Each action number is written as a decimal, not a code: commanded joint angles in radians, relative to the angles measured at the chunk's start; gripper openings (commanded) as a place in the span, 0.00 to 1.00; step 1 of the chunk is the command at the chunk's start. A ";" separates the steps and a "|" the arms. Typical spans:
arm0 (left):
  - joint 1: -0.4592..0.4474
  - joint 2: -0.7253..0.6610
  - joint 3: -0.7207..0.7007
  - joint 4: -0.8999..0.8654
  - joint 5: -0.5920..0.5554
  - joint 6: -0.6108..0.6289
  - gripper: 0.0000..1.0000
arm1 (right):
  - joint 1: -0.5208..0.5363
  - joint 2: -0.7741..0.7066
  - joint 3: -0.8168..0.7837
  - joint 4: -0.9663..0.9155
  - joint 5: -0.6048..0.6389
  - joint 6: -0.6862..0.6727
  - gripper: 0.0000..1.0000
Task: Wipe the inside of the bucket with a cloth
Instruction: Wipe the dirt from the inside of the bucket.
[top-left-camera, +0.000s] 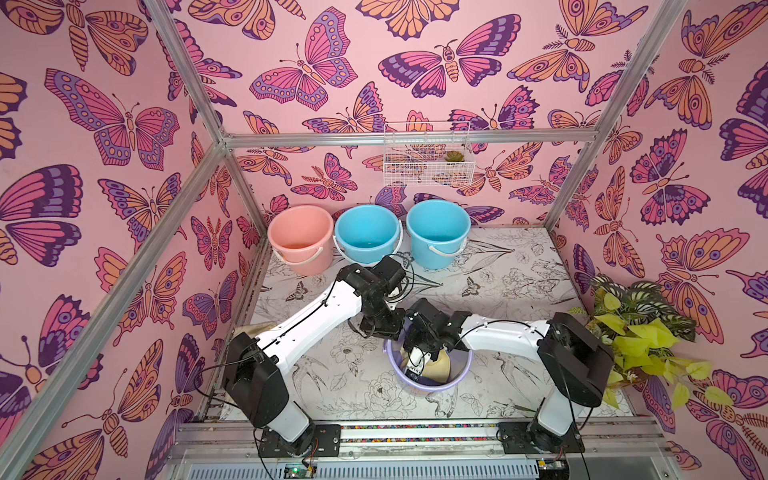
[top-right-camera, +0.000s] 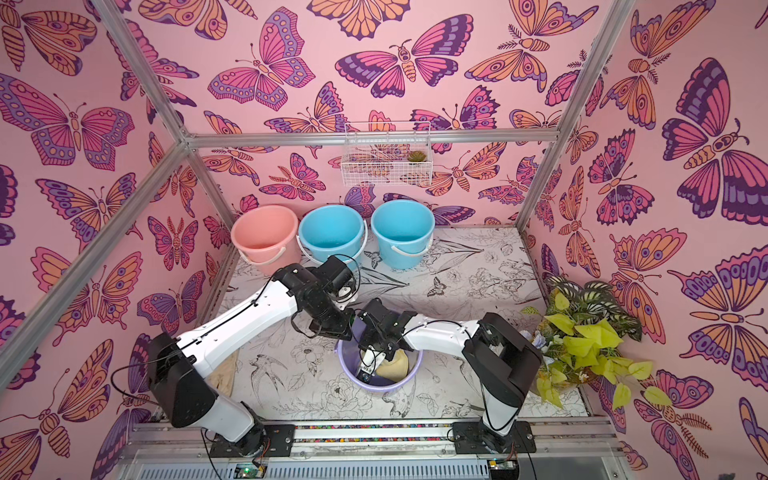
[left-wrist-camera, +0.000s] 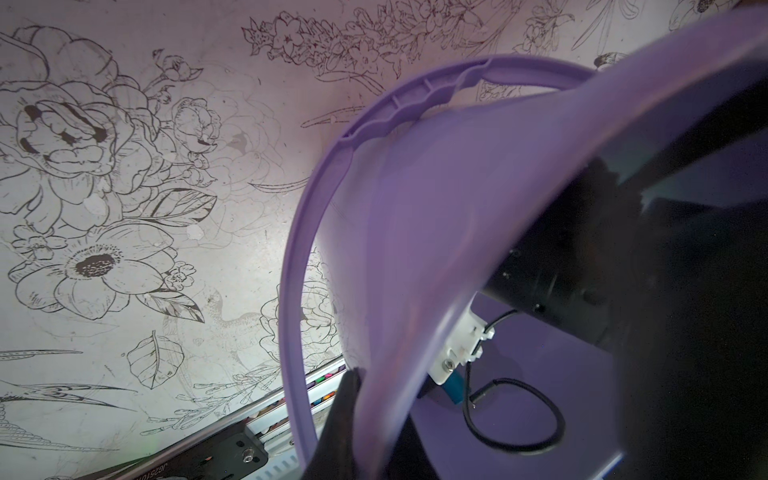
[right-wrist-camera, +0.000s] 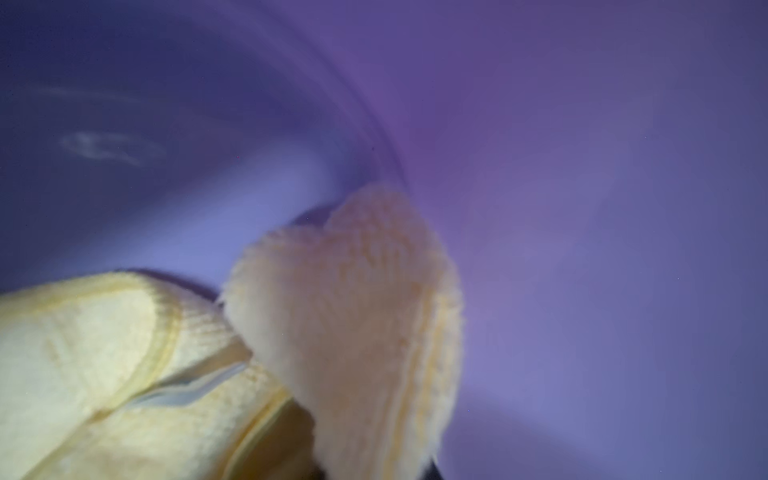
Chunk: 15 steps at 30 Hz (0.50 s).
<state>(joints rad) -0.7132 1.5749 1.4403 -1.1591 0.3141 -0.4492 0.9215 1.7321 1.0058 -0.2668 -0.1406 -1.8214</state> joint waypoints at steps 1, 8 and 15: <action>-0.003 0.002 0.042 0.076 0.051 -0.009 0.00 | 0.008 0.002 0.006 0.016 -0.023 0.054 0.00; -0.003 0.000 0.034 0.078 0.007 -0.031 0.00 | 0.004 -0.108 0.132 -0.204 -0.020 0.058 0.00; -0.003 -0.003 0.032 0.078 -0.021 -0.044 0.00 | 0.004 -0.235 0.237 -0.358 0.026 0.055 0.00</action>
<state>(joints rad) -0.7143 1.5749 1.4433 -1.1286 0.2913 -0.4725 0.9192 1.5497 1.1896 -0.5095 -0.1261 -1.7870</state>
